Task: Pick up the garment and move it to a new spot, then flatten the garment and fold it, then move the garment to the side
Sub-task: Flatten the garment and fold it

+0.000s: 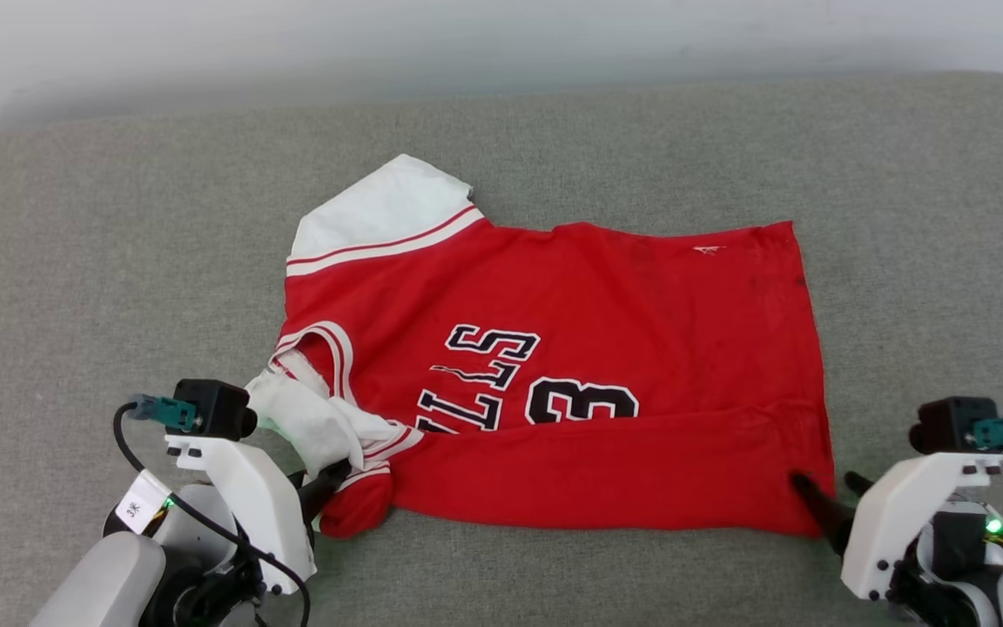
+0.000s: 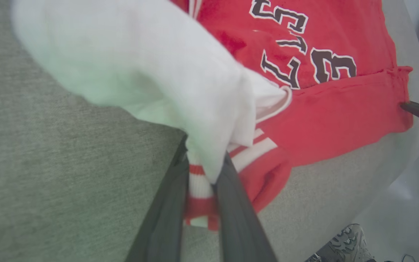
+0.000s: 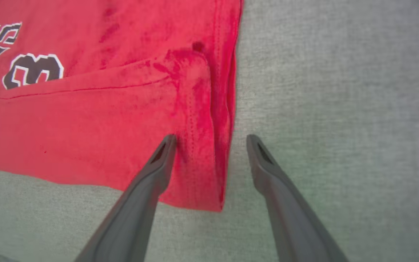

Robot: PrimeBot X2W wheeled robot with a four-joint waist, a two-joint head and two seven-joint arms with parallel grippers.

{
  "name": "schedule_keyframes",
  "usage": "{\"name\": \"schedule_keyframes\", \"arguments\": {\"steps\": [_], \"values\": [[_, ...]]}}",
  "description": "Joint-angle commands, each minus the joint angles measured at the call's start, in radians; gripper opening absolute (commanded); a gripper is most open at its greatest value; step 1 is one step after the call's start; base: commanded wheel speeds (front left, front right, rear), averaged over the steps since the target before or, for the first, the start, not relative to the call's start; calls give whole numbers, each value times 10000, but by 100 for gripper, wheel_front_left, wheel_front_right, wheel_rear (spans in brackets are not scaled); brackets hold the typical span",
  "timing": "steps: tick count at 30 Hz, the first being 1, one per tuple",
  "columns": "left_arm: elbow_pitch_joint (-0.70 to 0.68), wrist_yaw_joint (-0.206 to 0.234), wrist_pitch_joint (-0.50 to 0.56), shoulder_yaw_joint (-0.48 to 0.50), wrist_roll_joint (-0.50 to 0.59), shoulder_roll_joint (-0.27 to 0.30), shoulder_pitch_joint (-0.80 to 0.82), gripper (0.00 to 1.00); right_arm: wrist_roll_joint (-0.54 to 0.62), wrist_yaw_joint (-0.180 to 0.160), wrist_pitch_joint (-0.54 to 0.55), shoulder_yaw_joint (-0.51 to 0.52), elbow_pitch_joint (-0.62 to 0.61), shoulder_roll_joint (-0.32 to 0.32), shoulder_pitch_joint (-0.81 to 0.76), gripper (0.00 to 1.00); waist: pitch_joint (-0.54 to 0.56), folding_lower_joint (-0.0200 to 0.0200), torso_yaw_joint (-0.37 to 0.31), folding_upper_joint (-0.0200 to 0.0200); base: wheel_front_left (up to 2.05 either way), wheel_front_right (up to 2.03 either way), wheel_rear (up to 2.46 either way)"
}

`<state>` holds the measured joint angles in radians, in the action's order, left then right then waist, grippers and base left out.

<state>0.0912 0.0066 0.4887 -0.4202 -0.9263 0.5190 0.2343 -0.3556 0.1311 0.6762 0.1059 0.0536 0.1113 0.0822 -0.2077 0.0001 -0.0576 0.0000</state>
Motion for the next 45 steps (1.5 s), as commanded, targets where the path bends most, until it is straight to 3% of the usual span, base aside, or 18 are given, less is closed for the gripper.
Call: {"name": "schedule_keyframes", "arguments": {"steps": [1,5,6,8,16,25,31,37,45], "values": [[-104,33,-27,-20,70,0,70,0,-200,-7,123,-159,317,10,224,100,-158,-1,60,0,0,0,0],[-186,58,-33,-70,65,-59,122,0,-404,-6,678,-613,1226,-30,347,100,-345,-1,138,0,0,0,0],[-173,47,-33,-80,68,-63,131,0,-478,-6,802,-686,1446,-32,367,81,-382,-1,158,0,0,0,0],[-134,24,-67,-94,80,-77,133,0,-678,-4,859,-792,1747,-36,426,2,-415,-1,179,0,0,0,0],[19,-42,-206,-127,109,-31,-86,0,-835,-6,346,-856,1743,401,768,0,-113,-1,172,0,0,0,0],[287,-52,-239,-284,-25,-29,-683,0,-860,-6,239,-1299,1144,586,173,0,1099,-1,232,0,0,0,0],[322,227,-248,-157,-292,166,-1614,0,-979,-6,436,-1663,918,660,-732,0,2155,-1,282,0,0,0,0],[98,536,-246,59,-563,416,-2451,0,-1108,-7,313,-1707,698,635,-1401,0,2321,-1,371,0,0,0,0],[402,667,-463,184,-894,220,-3082,0,-1077,-6,-168,-1619,1025,396,-1930,0,2310,-1,412,0,0,0,0]]}}
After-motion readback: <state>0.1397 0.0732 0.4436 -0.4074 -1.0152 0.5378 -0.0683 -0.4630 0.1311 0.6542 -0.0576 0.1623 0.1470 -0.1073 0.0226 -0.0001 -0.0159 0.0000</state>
